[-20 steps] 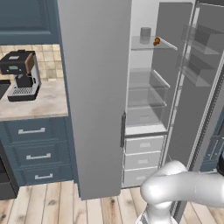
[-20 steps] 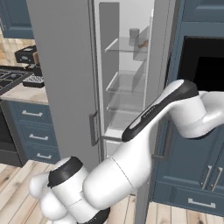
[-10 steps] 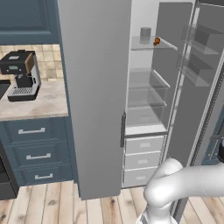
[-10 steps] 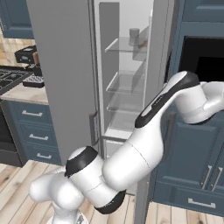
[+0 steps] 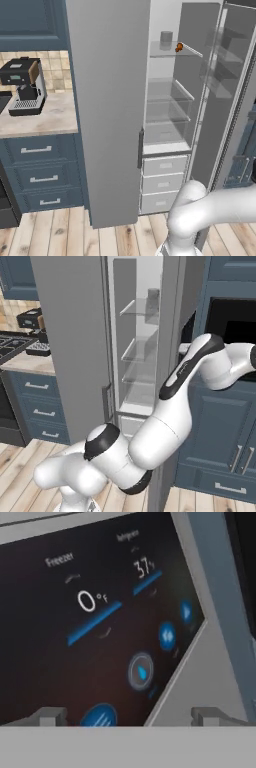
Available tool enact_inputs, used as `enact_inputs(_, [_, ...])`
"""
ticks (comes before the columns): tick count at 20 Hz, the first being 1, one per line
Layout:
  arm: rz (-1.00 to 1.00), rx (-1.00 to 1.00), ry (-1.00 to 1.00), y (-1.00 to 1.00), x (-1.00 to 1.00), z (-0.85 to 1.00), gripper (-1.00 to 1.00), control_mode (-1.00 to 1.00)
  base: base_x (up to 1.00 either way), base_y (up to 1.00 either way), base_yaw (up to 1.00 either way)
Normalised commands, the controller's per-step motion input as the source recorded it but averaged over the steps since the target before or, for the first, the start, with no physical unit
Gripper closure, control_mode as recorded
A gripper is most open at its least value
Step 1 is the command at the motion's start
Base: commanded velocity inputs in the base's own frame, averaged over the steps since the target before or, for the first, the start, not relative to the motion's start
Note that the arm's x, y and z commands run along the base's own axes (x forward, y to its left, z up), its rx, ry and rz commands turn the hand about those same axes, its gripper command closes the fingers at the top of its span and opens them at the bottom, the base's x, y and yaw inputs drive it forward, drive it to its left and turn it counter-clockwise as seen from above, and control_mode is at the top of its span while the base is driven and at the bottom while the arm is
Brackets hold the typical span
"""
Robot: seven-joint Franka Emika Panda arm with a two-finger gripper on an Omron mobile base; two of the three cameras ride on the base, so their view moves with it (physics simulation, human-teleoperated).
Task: Pick up the frozen chicken drumstick from the freezer, place it on any shelf in the fridge, and close the fridge and freezer doors when done.
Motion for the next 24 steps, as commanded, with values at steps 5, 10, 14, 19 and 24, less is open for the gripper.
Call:
enact_inputs(5, [0.00,0.22,0.00,0.92,0.32,0.00,-1.00,-1.00,0.00,0.00,0.00])
enact_inputs(10, [-0.05,0.22,0.00,0.89,0.37,0.00,-1.00,-1.00,0.00,0.00,0.00])
enact_inputs(14, [-0.12,0.17,0.00,0.83,0.43,0.00,-1.00,-1.00,0.00,0.00,0.00])
enact_inputs(19, [-0.18,0.10,0.00,0.72,0.52,0.00,-1.00,-1.00,0.00,0.00,0.00])
enact_inputs(24, [-0.19,0.01,0.00,0.42,0.66,0.00,-1.00,-1.00,0.00,0.00,0.00])
